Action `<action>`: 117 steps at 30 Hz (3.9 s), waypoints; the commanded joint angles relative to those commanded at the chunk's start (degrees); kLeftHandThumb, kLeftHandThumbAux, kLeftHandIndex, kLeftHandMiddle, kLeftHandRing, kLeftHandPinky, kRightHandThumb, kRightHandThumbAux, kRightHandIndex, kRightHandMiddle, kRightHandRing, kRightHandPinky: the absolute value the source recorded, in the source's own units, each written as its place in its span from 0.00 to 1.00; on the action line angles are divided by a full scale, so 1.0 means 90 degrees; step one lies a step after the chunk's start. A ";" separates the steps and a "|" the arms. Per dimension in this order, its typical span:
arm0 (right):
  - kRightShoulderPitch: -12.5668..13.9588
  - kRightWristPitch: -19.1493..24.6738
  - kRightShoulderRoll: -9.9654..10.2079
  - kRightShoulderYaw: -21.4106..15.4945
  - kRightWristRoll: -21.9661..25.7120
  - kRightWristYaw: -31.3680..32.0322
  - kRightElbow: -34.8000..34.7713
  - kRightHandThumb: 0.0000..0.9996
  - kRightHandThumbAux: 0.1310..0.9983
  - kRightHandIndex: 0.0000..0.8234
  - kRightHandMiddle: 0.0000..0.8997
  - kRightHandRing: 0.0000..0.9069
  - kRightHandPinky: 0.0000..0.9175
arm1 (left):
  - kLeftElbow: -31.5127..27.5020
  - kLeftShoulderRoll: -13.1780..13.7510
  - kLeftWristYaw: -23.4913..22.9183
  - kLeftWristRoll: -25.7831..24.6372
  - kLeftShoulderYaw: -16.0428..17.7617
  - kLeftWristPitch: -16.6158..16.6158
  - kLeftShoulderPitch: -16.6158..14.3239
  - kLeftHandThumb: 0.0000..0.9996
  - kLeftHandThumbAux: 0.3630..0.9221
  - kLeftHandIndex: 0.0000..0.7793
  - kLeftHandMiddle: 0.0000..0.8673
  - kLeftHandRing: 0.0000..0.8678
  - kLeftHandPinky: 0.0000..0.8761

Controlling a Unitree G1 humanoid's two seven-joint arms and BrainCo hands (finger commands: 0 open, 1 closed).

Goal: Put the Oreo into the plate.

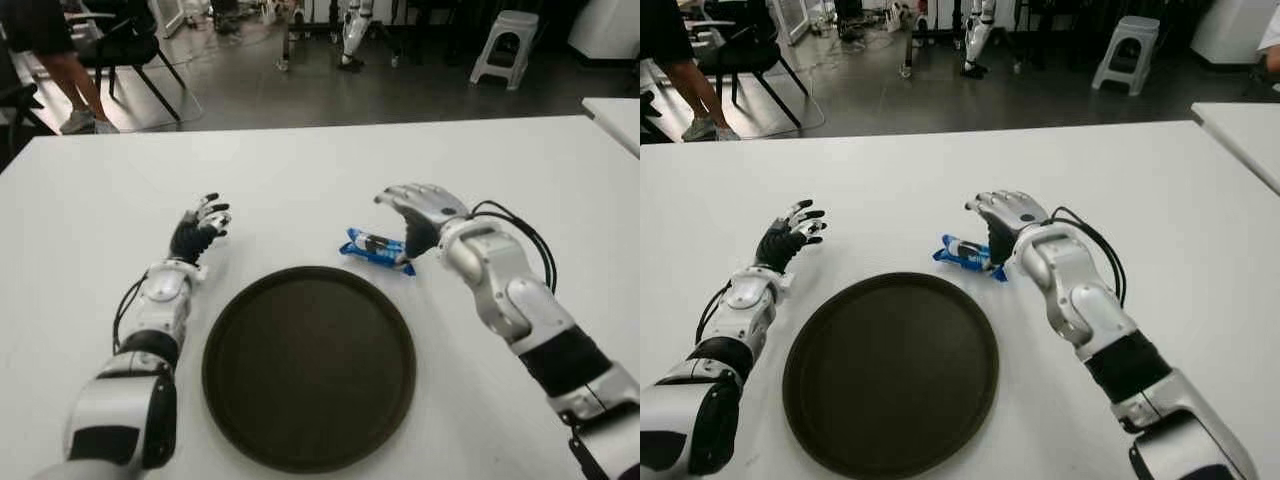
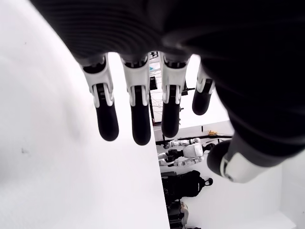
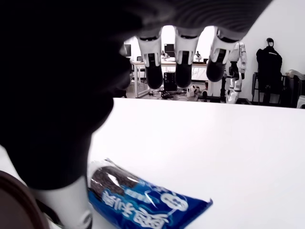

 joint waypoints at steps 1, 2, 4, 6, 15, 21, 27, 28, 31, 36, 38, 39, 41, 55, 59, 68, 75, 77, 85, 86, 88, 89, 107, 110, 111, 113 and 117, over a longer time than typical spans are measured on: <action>-0.0016 -0.0008 0.0002 0.0001 0.0009 -0.0010 0.0042 0.00 0.81 0.05 0.04 0.04 0.04 | 0.0002 -0.0001 -0.0004 -0.0006 0.0006 -0.0003 0.0000 0.12 0.43 0.17 0.26 0.27 0.31; -0.0033 -0.0007 0.0005 0.0003 0.0013 -0.0013 0.0078 0.00 0.81 0.05 0.04 0.03 0.04 | 0.0003 -0.0002 -0.0009 -0.0013 0.0012 -0.0011 0.0002 0.12 0.43 0.17 0.26 0.27 0.31; -0.0064 0.0010 0.0007 0.0015 0.0016 -0.0009 0.0128 0.00 0.80 0.04 0.03 0.03 0.04 | 0.0004 -0.0005 -0.0016 -0.0020 0.0019 -0.0030 0.0005 0.12 0.43 0.17 0.26 0.27 0.31; -0.0109 0.0024 0.0011 0.0030 0.0018 -0.0008 0.0201 0.00 0.80 0.04 0.03 0.03 0.05 | 0.0001 -0.0006 -0.0020 -0.0020 0.0021 -0.0045 0.0007 0.12 0.42 0.17 0.26 0.27 0.31; -0.0302 0.0021 0.0080 0.0060 0.0127 0.0026 0.0647 0.00 0.74 0.05 0.05 0.05 0.08 | -0.0015 0.0006 -0.0015 0.0006 0.0001 -0.0029 0.0003 0.10 0.42 0.16 0.26 0.27 0.30; -0.0753 -0.0415 0.0316 0.0053 0.0463 -0.0432 0.2061 0.00 0.71 0.07 0.06 0.06 0.09 | -0.0009 0.0002 0.0024 0.0006 0.0005 0.0027 -0.0004 0.10 0.41 0.16 0.26 0.27 0.32; -0.0864 -0.0530 0.0353 0.0019 0.0723 -0.0457 0.2290 0.00 0.71 0.08 0.06 0.06 0.09 | -0.0032 0.0000 0.0080 0.0043 -0.0028 -0.0017 0.0012 0.09 0.40 0.16 0.26 0.28 0.32; -0.0884 -0.0541 0.0359 0.0021 0.0749 -0.0468 0.2329 0.00 0.71 0.08 0.06 0.06 0.09 | -0.0035 0.0001 0.0085 0.0046 -0.0033 -0.0020 0.0012 0.09 0.40 0.16 0.26 0.28 0.32; -0.0936 -0.0565 0.0372 0.0030 0.0808 -0.0493 0.2433 0.00 0.72 0.08 0.06 0.05 0.08 | -0.0034 0.0005 0.0088 0.0052 -0.0044 -0.0017 0.0011 0.09 0.40 0.16 0.26 0.27 0.31; -0.0986 -0.0592 0.0377 0.0050 0.0874 -0.0542 0.2538 0.00 0.74 0.07 0.04 0.04 0.08 | -0.0032 0.0005 0.0081 0.0053 -0.0048 -0.0004 0.0007 0.09 0.41 0.16 0.26 0.27 0.31; -0.1007 -0.0627 0.0389 0.0046 0.0898 -0.0617 0.2637 0.00 0.75 0.06 0.04 0.03 0.08 | -0.0035 0.0000 0.0063 0.0040 -0.0040 -0.0005 0.0006 0.10 0.41 0.16 0.26 0.28 0.32; -0.1014 -0.0633 0.0394 0.0046 0.0903 -0.0649 0.2666 0.00 0.76 0.07 0.04 0.03 0.08 | -0.0035 -0.0002 0.0051 0.0030 -0.0034 -0.0007 0.0006 0.10 0.41 0.16 0.26 0.28 0.32; -0.1024 -0.0641 0.0397 0.0049 0.0911 -0.0684 0.2698 0.00 0.77 0.07 0.03 0.03 0.08 | -0.0036 -0.0005 0.0039 0.0021 -0.0029 -0.0009 0.0005 0.10 0.40 0.16 0.27 0.28 0.32; -0.1151 -0.0356 0.0477 0.0144 0.0819 -0.0841 0.2953 0.00 0.76 0.07 0.05 0.06 0.08 | -0.0029 -0.0007 0.0105 0.0056 -0.0041 -0.0028 0.0010 0.11 0.39 0.17 0.27 0.28 0.33; -0.1158 -0.0340 0.0516 0.0145 0.0854 -0.0901 0.3015 0.00 0.77 0.06 0.05 0.04 0.08 | -0.0024 0.0004 0.0140 0.0104 -0.0081 -0.0025 0.0009 0.10 0.41 0.16 0.26 0.27 0.31; -0.1203 -0.0356 0.0632 0.0134 0.0892 -0.1069 0.3266 0.00 0.79 0.07 0.05 0.04 0.09 | -0.0001 0.0004 0.0144 0.0115 -0.0088 -0.0043 0.0001 0.10 0.41 0.16 0.26 0.28 0.33; -0.1279 -0.0343 0.0706 0.0145 0.0872 -0.1237 0.3494 0.00 0.82 0.09 0.06 0.06 0.10 | 0.0011 -0.0003 0.0160 0.0126 -0.0097 -0.0035 -0.0013 0.10 0.39 0.17 0.26 0.28 0.33; -0.1287 -0.0355 0.0735 0.0139 0.0882 -0.1322 0.3579 0.00 0.82 0.09 0.06 0.06 0.10 | 0.0016 -0.0007 0.0160 0.0119 -0.0091 -0.0027 -0.0017 0.11 0.39 0.18 0.26 0.29 0.33; -0.1319 -0.0474 0.0787 0.0117 0.0968 -0.1591 0.3832 0.00 0.83 0.09 0.06 0.06 0.10 | 0.0049 -0.0021 0.0182 0.0120 -0.0090 -0.0023 -0.0031 0.11 0.40 0.18 0.26 0.29 0.33; -0.1328 -0.0487 0.0794 0.0125 0.0972 -0.1607 0.3862 0.00 0.82 0.09 0.06 0.06 0.10 | 0.0048 -0.0021 0.0191 0.0125 -0.0094 -0.0034 -0.0029 0.10 0.40 0.18 0.26 0.28 0.33; -0.1346 -0.0502 0.0811 0.0135 0.0981 -0.1634 0.3917 0.00 0.83 0.09 0.06 0.05 0.10 | 0.0049 -0.0020 0.0210 0.0141 -0.0106 -0.0051 -0.0027 0.10 0.40 0.17 0.26 0.28 0.33; -0.1354 -0.0507 0.0819 0.0139 0.0985 -0.1646 0.3941 0.00 0.83 0.09 0.06 0.05 0.09 | 0.0051 -0.0019 0.0218 0.0150 -0.0113 -0.0057 -0.0026 0.10 0.40 0.17 0.26 0.28 0.33; -0.1423 -0.0317 0.0880 0.0322 0.0992 -0.1536 0.3926 0.00 0.80 0.08 0.05 0.04 0.10 | 0.0163 -0.0021 0.0563 0.0395 -0.0276 -0.0113 -0.0065 0.09 0.44 0.19 0.27 0.29 0.33; -0.1434 -0.0288 0.0877 0.0356 0.0983 -0.1544 0.3931 0.00 0.80 0.09 0.05 0.05 0.10 | 0.0175 -0.0025 0.0581 0.0412 -0.0284 -0.0125 -0.0075 0.09 0.44 0.19 0.27 0.29 0.34; -0.1436 -0.0278 0.0877 0.0365 0.0979 -0.1541 0.3930 0.00 0.80 0.09 0.05 0.05 0.10 | 0.0176 -0.0026 0.0586 0.0415 -0.0287 -0.0130 -0.0077 0.09 0.45 0.19 0.27 0.29 0.33; -0.1444 -0.0263 0.0878 0.0379 0.0978 -0.1542 0.3934 0.00 0.80 0.09 0.05 0.05 0.10 | 0.0180 -0.0029 0.0601 0.0413 -0.0290 -0.0140 -0.0080 0.08 0.46 0.20 0.27 0.29 0.33; -0.1455 -0.0303 0.0883 0.0382 0.1000 -0.1608 0.3994 0.00 0.80 0.10 0.05 0.05 0.11 | 0.0206 -0.0034 0.0668 0.0438 -0.0318 -0.0132 -0.0098 0.08 0.47 0.20 0.27 0.29 0.33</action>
